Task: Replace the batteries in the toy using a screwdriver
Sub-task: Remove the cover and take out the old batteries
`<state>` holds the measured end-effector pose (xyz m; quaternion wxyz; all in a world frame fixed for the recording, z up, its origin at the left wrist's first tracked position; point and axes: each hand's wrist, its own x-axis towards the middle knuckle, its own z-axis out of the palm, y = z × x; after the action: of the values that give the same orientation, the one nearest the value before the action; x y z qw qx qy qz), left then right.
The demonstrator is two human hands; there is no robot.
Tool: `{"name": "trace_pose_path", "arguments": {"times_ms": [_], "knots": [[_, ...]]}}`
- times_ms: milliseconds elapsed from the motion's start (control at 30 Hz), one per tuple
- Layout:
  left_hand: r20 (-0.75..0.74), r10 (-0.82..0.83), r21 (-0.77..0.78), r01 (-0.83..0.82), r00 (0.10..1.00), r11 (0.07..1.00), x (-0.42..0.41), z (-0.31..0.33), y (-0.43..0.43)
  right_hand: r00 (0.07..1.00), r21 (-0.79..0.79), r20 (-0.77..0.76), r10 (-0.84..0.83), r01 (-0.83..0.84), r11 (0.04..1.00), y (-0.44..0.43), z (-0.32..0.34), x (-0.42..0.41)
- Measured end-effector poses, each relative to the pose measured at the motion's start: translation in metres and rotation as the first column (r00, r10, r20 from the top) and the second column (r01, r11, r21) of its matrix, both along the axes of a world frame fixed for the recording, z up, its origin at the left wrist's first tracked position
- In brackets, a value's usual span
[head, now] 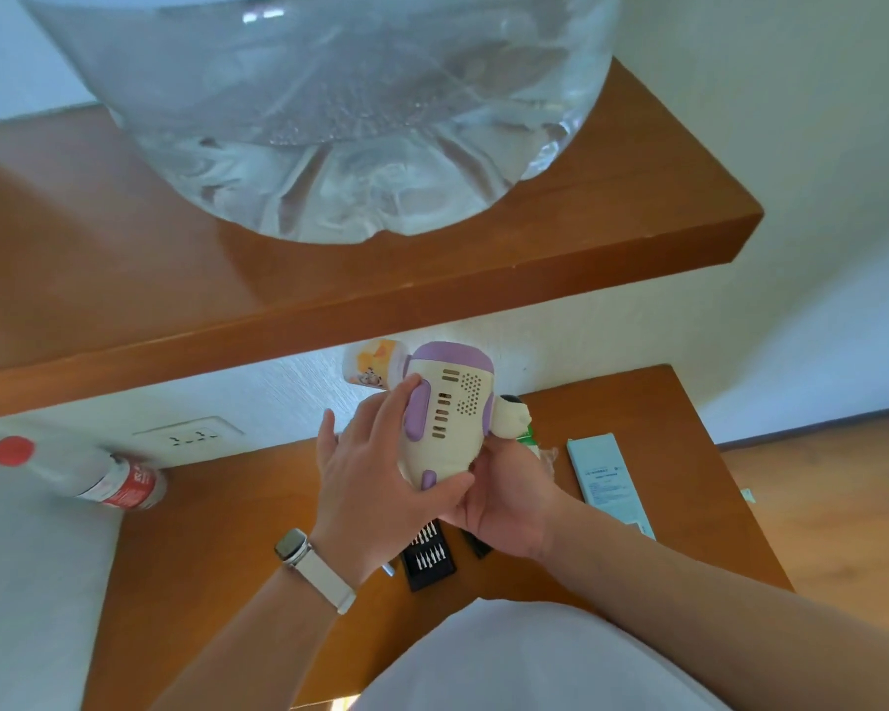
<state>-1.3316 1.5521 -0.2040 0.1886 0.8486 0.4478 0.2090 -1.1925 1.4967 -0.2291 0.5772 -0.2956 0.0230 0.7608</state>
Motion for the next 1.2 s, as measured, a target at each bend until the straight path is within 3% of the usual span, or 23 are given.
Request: {"name": "trace_pose_path", "arguments": {"times_ms": [233,533,967,1100,1200], "knots": [[-0.13,0.0,0.22,0.029,0.991,0.975,0.004,0.003,-0.001,0.998,0.023,-0.038,-0.05,0.051,0.998,0.005,-0.007,-0.003],[-0.153,-0.007,0.22,0.041,0.988,0.975,-0.001,0.005,0.007,0.992,-0.067,-0.118,-0.035,0.027,0.997,0.0,-0.008,0.003],[0.109,0.111,-0.076,-0.103,0.988,0.992,-0.01,0.0,0.014,0.998,-0.19,-0.051,-0.028,0.018,0.982,-0.006,0.0,0.009],[0.241,0.164,-0.277,-0.094,0.957,0.956,-0.01,0.001,0.011,0.999,-0.18,-0.014,-0.035,0.032,0.983,-0.007,0.005,0.009],[0.403,0.207,-0.465,0.004,0.891,0.886,-0.01,0.001,0.012,0.999,-0.203,0.018,-0.043,0.046,0.978,-0.009,0.004,0.011]]}}
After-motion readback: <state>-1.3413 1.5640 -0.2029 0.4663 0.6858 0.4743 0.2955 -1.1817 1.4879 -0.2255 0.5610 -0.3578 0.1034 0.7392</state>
